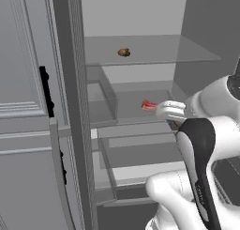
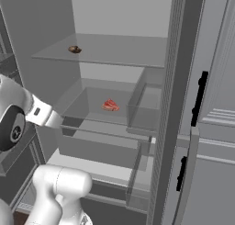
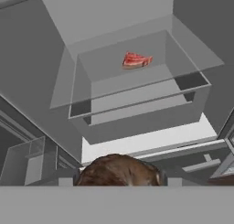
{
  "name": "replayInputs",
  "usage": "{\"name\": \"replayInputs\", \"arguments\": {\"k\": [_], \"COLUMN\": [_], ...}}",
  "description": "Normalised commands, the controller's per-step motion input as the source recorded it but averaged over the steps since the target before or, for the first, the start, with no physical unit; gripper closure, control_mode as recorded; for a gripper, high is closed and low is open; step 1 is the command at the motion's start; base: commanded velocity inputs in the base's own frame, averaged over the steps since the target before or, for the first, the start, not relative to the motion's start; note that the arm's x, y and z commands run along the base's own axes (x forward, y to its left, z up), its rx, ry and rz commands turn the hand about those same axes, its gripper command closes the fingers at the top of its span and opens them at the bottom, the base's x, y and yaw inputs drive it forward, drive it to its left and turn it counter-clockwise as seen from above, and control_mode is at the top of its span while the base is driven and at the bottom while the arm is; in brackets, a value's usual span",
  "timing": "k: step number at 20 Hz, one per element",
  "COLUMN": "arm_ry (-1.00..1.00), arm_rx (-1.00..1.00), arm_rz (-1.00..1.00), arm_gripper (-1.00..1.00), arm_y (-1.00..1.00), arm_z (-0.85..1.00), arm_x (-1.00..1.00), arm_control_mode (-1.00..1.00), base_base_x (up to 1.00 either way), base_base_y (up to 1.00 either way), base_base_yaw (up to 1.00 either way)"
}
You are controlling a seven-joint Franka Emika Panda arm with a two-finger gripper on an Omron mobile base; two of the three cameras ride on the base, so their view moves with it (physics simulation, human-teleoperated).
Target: Place one mushroom and one steak in each tupperware on the nearby counter, to pack two identical lunches.
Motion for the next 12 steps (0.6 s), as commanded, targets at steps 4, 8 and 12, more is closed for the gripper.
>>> {"name": "replayInputs", "arguments": {"k": [4, 8, 12], "arm_ry": [0.02, 0.01, 0.0], "arm_rx": [0.04, 0.02, 0.0], "arm_rz": [-0.06, -0.04, 0.0], "arm_gripper": [1.0, 1.0, 1.0], "arm_y": [0.0, 0.0, 0.0], "arm_z": [-0.07, -0.05, 0.0], "arm_x": [-0.49, -0.4, 0.0], "arm_control_mode": [-1.0, -1.0, 1.0], "base_base_x": [0.0, 0.0, -0.01], "base_base_y": [0.0, 0.0, 0.0], "base_base_yaw": [0.0, 0.0, 0.0]}}
